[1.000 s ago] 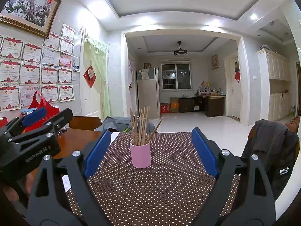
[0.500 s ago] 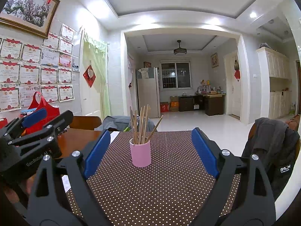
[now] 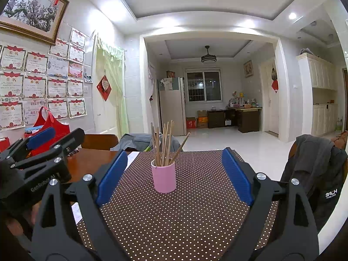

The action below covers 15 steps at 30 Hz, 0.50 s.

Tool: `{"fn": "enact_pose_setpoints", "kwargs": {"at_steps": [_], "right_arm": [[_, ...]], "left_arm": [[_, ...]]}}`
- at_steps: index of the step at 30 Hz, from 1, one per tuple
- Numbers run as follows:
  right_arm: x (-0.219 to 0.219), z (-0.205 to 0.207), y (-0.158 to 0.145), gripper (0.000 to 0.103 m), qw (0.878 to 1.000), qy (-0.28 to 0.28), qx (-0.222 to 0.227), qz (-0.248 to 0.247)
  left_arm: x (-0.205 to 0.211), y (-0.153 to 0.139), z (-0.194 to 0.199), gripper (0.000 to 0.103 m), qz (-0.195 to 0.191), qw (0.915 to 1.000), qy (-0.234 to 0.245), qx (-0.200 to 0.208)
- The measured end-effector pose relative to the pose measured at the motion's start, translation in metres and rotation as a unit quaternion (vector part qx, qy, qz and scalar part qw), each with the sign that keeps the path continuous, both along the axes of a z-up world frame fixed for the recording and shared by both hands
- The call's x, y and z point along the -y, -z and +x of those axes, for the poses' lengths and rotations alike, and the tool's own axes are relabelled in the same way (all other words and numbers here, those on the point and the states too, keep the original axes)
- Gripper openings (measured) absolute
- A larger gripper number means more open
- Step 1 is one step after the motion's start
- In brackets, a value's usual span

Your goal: Organize utensils

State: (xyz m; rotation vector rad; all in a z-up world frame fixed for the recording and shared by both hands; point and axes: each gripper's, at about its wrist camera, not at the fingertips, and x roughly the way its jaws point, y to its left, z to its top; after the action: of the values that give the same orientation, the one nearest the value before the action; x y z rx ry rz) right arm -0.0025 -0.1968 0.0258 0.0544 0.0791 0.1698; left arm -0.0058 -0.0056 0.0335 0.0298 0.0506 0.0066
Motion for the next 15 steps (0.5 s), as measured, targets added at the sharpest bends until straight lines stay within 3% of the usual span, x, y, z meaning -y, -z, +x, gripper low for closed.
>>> {"fn": "enact_pose_setpoints", "kwargs": {"at_steps": [15], "right_arm": [[-0.0029, 0.0001, -0.0006, 0.087, 1.000, -0.002, -0.001, 0.002]], "left_arm": [[-0.0006, 0.0050, 0.0007, 0.076, 0.002, 1.0000, -0.005, 0.002]]}}
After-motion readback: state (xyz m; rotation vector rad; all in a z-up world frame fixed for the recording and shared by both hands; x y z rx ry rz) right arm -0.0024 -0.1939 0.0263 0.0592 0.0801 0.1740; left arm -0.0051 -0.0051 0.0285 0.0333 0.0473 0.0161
